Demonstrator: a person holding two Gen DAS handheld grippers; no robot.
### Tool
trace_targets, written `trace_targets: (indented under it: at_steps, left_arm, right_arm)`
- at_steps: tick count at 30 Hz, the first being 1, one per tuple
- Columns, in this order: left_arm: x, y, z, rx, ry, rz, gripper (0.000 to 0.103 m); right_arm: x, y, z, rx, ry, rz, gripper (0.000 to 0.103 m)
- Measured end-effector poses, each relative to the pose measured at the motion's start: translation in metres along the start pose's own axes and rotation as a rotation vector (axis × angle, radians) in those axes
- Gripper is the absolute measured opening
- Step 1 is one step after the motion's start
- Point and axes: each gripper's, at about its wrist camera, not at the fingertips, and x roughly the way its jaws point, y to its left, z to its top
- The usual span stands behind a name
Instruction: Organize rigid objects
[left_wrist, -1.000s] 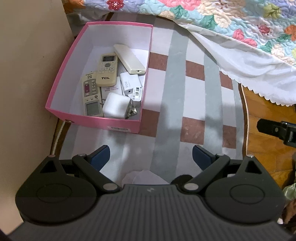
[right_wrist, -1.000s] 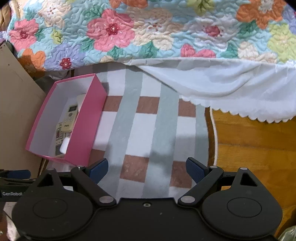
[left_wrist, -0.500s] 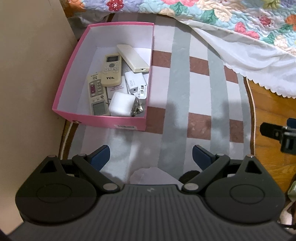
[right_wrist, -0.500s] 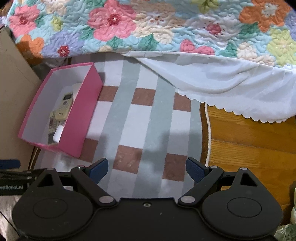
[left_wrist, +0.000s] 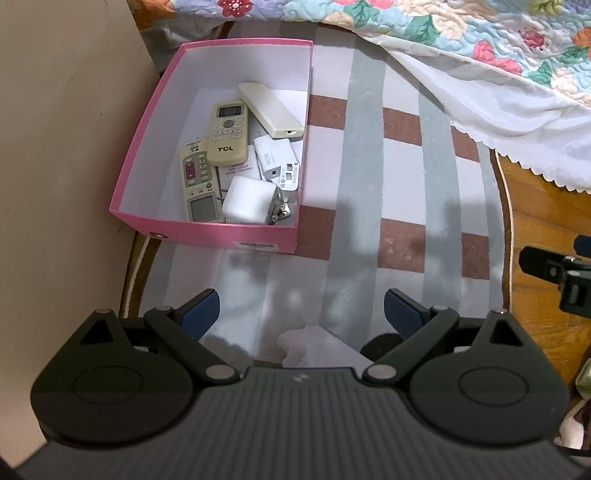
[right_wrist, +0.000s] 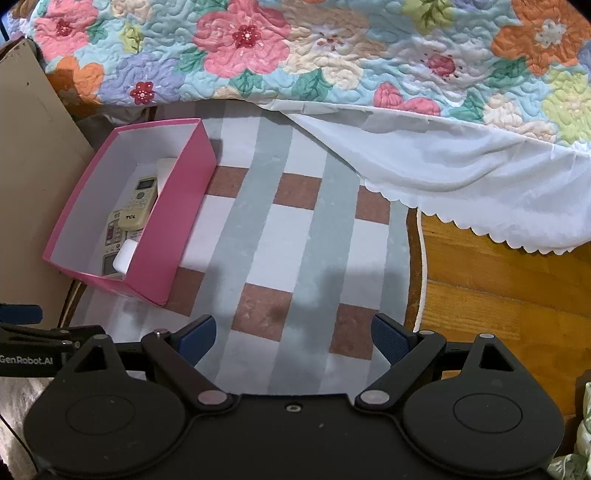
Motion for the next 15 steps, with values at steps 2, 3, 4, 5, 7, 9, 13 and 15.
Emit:
trace_targets:
  at_steps: [2, 3, 4, 5, 7, 9, 13, 15]
  left_arm:
    - [0.0004, 0.0015, -0.0005, -0.005, 0.003, 0.007, 0.097]
    - [0.0005, 0.0022, -0.0008, -0.007, 0.003, 0.009, 0.097]
    - [0.0007, 0.0029, -0.0011, -0.01, 0.004, 0.01, 0.097]
    - [0.001, 0.0033, -0.0014, -0.014, 0.005, 0.013, 0.097]
    - [0.0014, 0.0043, -0.0017, -0.021, 0.007, 0.015, 0.097]
    - [0.0013, 0.0041, -0.0019, -0.025, 0.005, 0.019, 0.097]
    - [0.0012, 0.0037, -0.002, -0.023, 0.007, 0.017, 0.097]
    - [0.0012, 0.0033, -0.0017, -0.02, 0.007, 0.02, 0.097]
  right_arm:
    - [0.0014, -0.0014, -0.0002, 0.009, 0.011, 0.002, 0.093]
    - [0.002, -0.0021, -0.0003, 0.013, 0.014, 0.002, 0.093]
    - [0.0023, -0.0025, -0.0005, 0.015, 0.016, 0.0, 0.093]
    - [0.0022, -0.002, -0.001, 0.019, 0.018, -0.004, 0.093]
    - [0.0022, -0.0025, -0.0013, 0.022, 0.019, -0.009, 0.093]
    - [0.002, -0.0026, -0.0014, 0.024, 0.019, -0.011, 0.093]
    - [0.0031, -0.006, -0.0008, 0.025, 0.023, -0.009, 0.093]
    - [0.0037, -0.0061, -0.0003, 0.027, 0.026, -0.008, 0.093]
